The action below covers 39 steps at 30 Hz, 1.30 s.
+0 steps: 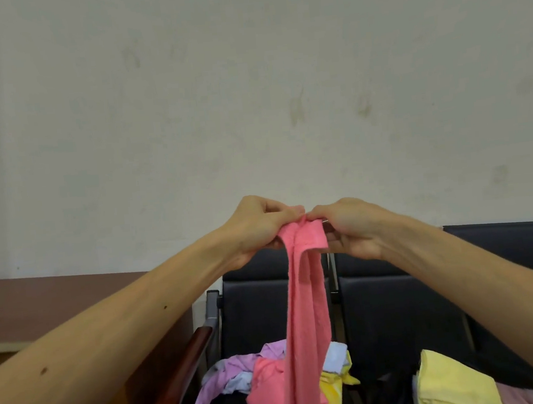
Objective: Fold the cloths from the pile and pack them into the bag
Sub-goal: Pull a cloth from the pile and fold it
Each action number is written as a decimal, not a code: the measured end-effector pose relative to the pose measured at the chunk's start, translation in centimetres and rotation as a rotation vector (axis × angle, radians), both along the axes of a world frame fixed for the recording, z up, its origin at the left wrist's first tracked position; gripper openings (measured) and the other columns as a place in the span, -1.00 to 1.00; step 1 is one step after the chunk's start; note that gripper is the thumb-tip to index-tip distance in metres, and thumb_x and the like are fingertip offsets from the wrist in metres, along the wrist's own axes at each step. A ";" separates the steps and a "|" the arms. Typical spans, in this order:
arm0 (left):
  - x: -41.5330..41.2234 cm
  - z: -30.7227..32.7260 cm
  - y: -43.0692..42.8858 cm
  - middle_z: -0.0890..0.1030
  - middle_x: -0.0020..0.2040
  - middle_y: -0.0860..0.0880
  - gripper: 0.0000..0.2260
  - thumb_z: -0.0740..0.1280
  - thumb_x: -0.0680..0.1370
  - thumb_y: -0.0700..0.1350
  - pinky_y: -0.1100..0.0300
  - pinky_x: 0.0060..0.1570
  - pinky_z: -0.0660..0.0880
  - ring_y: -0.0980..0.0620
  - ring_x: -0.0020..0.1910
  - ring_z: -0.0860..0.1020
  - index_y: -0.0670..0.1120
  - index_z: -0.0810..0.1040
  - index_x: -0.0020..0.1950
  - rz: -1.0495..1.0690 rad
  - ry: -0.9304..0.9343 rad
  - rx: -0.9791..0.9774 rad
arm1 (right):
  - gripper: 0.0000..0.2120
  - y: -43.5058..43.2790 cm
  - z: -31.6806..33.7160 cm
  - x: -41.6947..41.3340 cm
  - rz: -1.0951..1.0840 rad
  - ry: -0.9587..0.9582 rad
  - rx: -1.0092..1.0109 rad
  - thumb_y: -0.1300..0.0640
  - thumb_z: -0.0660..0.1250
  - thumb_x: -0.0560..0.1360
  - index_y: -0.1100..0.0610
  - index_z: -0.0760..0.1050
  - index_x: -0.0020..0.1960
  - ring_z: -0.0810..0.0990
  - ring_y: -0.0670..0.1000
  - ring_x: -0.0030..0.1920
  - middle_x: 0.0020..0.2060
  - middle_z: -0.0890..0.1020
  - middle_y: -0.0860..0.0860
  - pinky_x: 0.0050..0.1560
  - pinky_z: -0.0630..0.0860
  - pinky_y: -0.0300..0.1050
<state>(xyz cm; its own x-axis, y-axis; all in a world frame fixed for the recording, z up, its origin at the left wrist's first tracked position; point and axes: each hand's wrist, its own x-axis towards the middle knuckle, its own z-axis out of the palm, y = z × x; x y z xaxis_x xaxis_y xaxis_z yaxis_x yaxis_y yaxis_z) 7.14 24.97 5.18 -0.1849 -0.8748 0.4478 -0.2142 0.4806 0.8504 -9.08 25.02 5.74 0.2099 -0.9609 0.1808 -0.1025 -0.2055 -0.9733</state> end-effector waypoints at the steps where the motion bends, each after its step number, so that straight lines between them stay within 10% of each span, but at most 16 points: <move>1: 0.1 0.0 0.1 0.66 -0.26 -0.11 -0.80 0.41 0.57 -0.11 0.23 -0.25 0.60 0.07 -0.29 0.62 -0.26 0.68 -0.10 -0.002 -0.022 -0.017 | -0.83 0.1 0.1 0.1 0.014 -0.026 0.014 0.24 0.25 0.62 0.33 0.55 0.06 0.68 0.00 -0.30 -0.18 0.68 0.16 -0.28 0.65 -0.17; 11: 0.8 -0.3 2.0 0.69 -0.16 0.13 -0.69 0.59 0.35 0.09 0.24 -0.19 0.53 0.09 -0.22 0.61 0.01 0.73 0.03 0.071 -0.533 -0.306 | -0.80 0.3 -0.3 -0.1 0.047 -0.149 0.079 0.33 0.19 0.60 0.38 0.55 0.08 0.71 0.07 -0.28 -0.15 0.69 0.22 -0.32 0.65 -0.12; 18: 1.4 -1.4 1.3 0.65 -0.02 0.07 -0.69 0.57 0.41 -0.14 0.21 -0.05 0.57 0.07 -0.08 0.62 -0.02 0.69 0.15 0.100 -0.666 -0.449 | -0.78 0.1 -1.1 -0.8 0.017 -0.152 0.155 0.29 0.14 0.62 0.39 0.50 0.09 0.72 0.12 -0.31 -0.21 0.70 0.25 -0.39 0.62 -0.11; 25: 1.3 -5.7 -1.4 0.69 -0.07 -0.11 -0.88 0.33 0.61 -0.10 -0.18 0.03 0.57 -0.03 -0.07 0.65 0.01 0.67 0.03 0.007 -0.395 -0.406 | -0.80 -0.9 -3.7 -1.4 0.070 -0.286 0.226 0.30 0.11 0.60 0.35 0.50 0.01 0.72 0.09 -0.32 -0.24 0.70 0.24 -0.36 0.65 -0.14; 31: -0.2 -11.6 -3.7 0.69 -0.02 0.04 -0.76 0.17 0.68 -0.08 -0.02 0.16 0.55 0.04 0.03 0.64 0.12 0.63 0.04 -0.002 0.006 -0.165 | -0.89 -2.1 -9.2 -1.3 -0.052 0.074 0.056 0.15 0.30 0.56 0.16 0.55 -0.09 0.63 -0.01 -0.36 -0.31 0.67 0.07 -0.36 0.55 -0.19; 39: -0.9 -16.8 -3.9 0.68 -0.06 -0.06 -0.75 0.12 0.71 -0.09 -0.09 0.15 0.56 0.00 -0.01 0.65 0.01 0.59 0.01 -0.004 0.068 0.034 | -0.83 -3.0 -15.6 -2.1 0.037 0.179 -0.229 0.17 0.29 0.60 0.16 0.59 -0.13 0.48 -0.18 -0.30 -0.31 0.56 -0.05 -0.24 0.41 -0.34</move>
